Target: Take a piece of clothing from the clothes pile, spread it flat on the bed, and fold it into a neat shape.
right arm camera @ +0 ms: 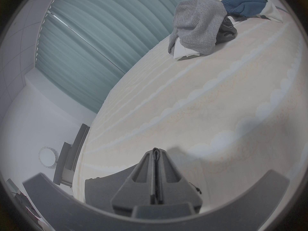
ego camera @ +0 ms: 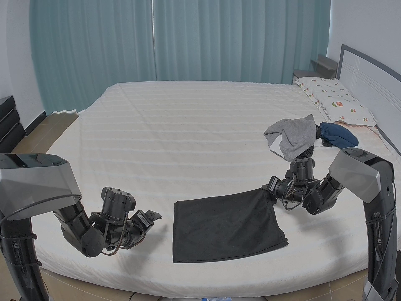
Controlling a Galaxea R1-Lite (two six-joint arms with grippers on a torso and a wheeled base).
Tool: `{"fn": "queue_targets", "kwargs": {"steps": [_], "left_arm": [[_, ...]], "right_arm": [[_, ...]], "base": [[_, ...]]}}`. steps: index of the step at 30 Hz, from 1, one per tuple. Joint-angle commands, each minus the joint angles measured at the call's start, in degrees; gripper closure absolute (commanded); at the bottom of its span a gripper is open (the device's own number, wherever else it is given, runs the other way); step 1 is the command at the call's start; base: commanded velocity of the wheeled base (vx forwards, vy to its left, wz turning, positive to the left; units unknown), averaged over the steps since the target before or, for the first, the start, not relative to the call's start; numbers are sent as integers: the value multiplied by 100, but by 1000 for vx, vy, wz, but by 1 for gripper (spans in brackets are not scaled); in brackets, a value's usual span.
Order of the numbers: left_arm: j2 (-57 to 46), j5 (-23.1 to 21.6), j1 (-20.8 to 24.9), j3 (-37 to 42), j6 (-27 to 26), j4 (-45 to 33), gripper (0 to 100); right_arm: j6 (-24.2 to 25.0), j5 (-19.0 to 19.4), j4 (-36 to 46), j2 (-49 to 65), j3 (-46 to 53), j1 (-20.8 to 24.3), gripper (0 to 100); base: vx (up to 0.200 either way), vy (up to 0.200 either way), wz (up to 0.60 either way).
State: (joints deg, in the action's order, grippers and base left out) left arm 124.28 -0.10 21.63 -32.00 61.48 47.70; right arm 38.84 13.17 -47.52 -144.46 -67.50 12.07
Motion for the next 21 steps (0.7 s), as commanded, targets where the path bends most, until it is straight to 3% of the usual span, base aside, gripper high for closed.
{"fn": "queue_targets", "kwargs": {"steps": [1,11,16,21], "left_arm": [[8,1,-1,-8,5,2,0],[8,1,-9,-8,5,2,0],[8,1,-9,-8,5,2,0],[-9,1,-9,-17,101,11,0]], "right_arm": [[1,2,-3,-12,0,6,0],[36,11,-100,225,246,-12,0],[221,160,-117,796,976,-82,0],[273,573,-407,1667,2514,-266,0]], "base": [[0,0,0],[0,0,0],[0,0,0],[0,0,0]]}}
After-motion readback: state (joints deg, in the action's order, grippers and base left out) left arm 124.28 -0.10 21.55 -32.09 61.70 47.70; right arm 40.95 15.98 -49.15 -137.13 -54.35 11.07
